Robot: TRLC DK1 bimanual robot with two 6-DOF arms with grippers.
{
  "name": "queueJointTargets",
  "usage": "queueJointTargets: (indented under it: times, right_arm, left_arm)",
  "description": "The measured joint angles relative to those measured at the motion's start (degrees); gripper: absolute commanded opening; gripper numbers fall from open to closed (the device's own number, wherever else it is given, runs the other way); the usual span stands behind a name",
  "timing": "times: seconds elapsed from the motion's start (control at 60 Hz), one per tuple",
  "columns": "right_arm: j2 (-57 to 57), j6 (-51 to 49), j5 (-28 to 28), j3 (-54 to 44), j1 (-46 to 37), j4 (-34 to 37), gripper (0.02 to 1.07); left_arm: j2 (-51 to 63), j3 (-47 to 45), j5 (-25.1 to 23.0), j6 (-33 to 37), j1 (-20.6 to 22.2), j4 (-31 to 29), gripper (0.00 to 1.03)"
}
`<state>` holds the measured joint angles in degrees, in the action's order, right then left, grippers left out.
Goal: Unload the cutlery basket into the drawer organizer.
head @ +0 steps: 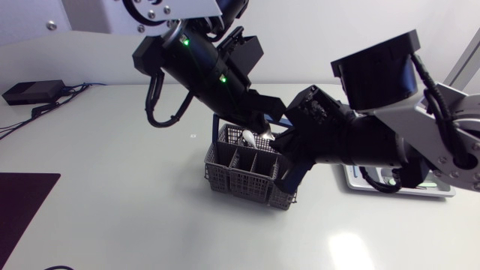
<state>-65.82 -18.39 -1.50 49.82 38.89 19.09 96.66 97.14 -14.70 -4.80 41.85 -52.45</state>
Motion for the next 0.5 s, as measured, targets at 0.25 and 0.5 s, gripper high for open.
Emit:
queueJointTargets:
  times: [0.25, 0.5]
  right_arm:
    - [0.2, -0.1, -2.0, -0.8, -0.1, 0.5, 0.08]
    - [6.2, -4.0, -11.5, -3.8, -8.8, 5.1, 0.08]
  left_arm:
    - [-1.3, 0.1, -0.5, -0.2, -2.0, 0.8, 0.94]
    - [-5.9, 1.3, -0.5, -0.1, -6.5, 4.1, 0.99]
